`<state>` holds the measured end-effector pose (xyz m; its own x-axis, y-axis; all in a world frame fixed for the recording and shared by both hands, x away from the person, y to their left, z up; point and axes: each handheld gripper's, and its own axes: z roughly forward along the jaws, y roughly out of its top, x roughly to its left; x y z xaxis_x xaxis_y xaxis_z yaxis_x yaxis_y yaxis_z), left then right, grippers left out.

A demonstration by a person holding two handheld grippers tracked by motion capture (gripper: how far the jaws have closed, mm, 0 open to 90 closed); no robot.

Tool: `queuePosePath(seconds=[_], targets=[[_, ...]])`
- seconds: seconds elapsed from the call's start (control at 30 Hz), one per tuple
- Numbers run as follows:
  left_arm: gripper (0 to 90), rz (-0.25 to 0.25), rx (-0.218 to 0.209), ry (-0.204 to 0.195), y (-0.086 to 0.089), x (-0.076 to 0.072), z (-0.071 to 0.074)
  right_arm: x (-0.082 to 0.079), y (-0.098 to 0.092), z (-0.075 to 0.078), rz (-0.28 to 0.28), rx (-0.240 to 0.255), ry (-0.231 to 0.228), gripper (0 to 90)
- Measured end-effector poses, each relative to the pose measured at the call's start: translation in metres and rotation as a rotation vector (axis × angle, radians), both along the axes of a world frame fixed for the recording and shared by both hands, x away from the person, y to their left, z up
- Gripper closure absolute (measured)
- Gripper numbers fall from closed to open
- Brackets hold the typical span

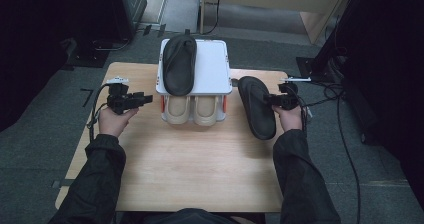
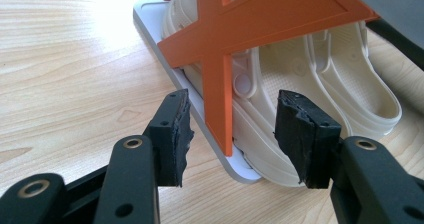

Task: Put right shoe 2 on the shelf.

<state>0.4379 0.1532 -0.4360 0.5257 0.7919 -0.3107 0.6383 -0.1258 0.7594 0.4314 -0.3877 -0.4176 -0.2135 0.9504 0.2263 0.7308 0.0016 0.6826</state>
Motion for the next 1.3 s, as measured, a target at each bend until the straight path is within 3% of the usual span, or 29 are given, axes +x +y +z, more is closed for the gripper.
queuePosePath(seconds=[0.2,0.37,0.83,1.13,1.3], targets=[[48.2,0.000,0.002,-0.001,0.001,0.000,0.000,0.008,0.003,0.021,0.015,-0.036,-0.012,73.7],[48.2,-0.001,0.001,0.000,0.002,0.000,0.000,0.017,0.007,0.040,0.009,-0.033,-0.009,73.7],[48.5,-0.010,-0.008,0.013,0.004,0.000,0.001,0.036,0.023,0.096,0.035,-0.058,-0.073,73.7],[48.4,-0.014,-0.015,0.007,0.004,0.000,0.001,0.057,0.052,0.124,0.056,-0.075,-0.082,73.6],[48.5,-0.009,-0.022,0.007,0.006,0.001,0.001,0.068,0.074,0.130,0.076,-0.092,-0.083,73.6]])
